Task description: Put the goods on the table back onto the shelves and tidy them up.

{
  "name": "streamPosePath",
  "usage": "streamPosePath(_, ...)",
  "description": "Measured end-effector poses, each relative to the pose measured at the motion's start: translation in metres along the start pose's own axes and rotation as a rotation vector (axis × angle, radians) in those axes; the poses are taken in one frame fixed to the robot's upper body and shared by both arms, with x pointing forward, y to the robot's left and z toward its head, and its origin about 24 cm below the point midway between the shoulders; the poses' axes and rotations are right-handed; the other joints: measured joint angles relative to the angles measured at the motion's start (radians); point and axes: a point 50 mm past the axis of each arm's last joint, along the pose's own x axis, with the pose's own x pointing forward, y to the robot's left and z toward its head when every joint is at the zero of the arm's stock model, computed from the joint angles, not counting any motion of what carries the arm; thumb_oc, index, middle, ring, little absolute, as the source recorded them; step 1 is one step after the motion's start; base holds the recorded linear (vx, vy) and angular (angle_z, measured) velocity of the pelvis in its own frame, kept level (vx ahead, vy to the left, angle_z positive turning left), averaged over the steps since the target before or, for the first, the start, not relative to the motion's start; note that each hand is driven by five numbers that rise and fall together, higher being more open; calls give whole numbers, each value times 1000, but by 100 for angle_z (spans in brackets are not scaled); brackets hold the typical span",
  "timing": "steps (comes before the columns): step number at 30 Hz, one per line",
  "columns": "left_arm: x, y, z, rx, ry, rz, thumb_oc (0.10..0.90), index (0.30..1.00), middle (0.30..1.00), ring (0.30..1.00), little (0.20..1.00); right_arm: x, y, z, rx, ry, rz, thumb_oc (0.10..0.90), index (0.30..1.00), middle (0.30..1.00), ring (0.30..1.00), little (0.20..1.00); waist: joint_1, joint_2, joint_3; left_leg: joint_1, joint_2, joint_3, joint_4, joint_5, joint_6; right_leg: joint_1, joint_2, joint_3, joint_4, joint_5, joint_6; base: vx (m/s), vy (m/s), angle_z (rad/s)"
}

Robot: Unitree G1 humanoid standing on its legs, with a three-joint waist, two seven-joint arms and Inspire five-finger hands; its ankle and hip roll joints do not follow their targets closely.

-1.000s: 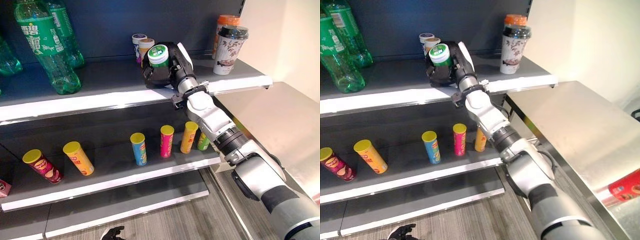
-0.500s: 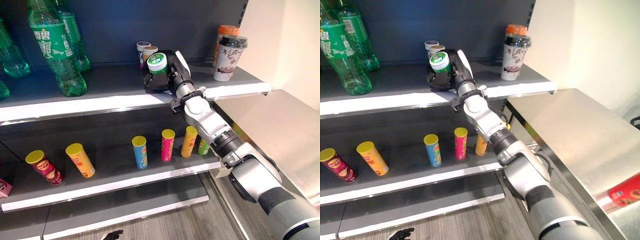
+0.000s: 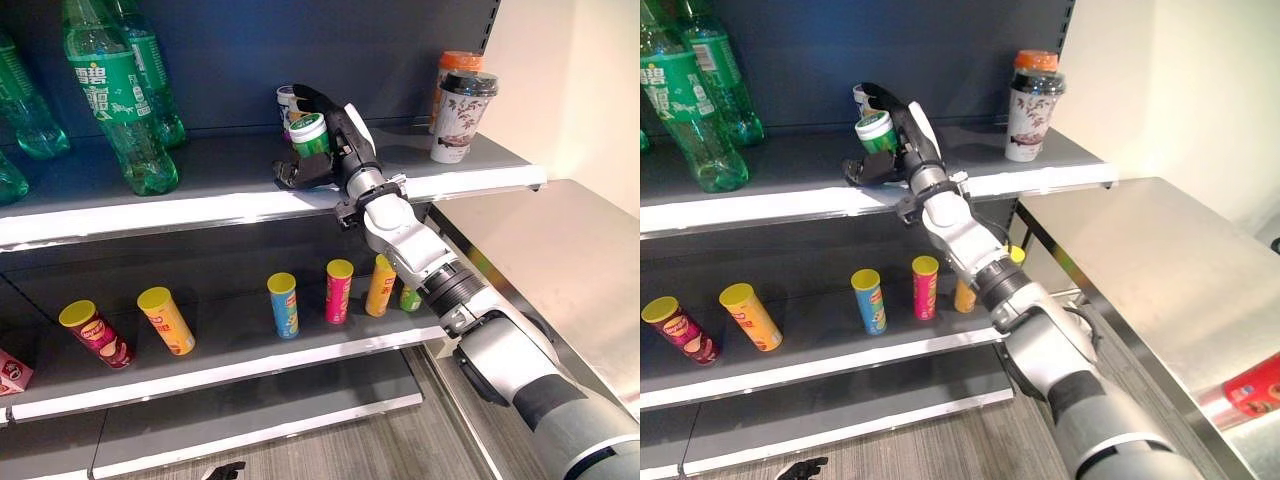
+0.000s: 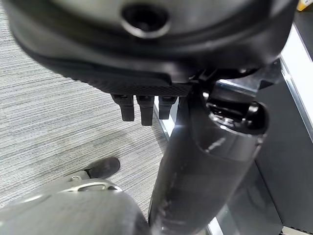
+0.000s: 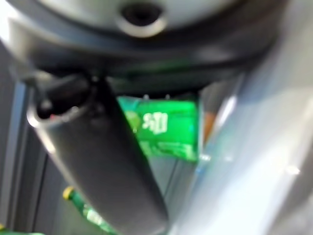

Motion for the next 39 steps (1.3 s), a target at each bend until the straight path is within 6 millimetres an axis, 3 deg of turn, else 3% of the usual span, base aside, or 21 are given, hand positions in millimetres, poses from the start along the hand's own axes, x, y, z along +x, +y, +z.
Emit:
streamPosePath(4,0,0,0,2,0,-1,800,900,900,900,900,0,1,2,0,-8,15,800,900,900,900,900,0,6,4,2,0,3,0,0,0,0,-1,3,1,0,0,0,0,0)
streamPosePath(9,0,1,2,49,-5,-1,800,900,900,900,900,-13,13,19,-14,-109,125,800,900,900,900,900,-3,35,33,15,-4,25,0,-3,5,-1,-2,24,2,0,0,-34,-5,-12)
streamPosePath(20,-1,12,-5,101,19,25,800,900,900,900,900,-22,16,34,-92,-199,194,800,900,900,900,900,-6,16,90,32,-4,53,0,-4,6,-1,-1,43,8,0,0,-19,-12,-6)
streamPosePath(39,-1,13,-7,107,24,27,800,900,900,900,900,-22,19,34,-81,-210,198,800,900,900,900,900,-3,14,89,39,1,77,0,-4,7,5,6,54,-10,4,-5,0,-14,-2)
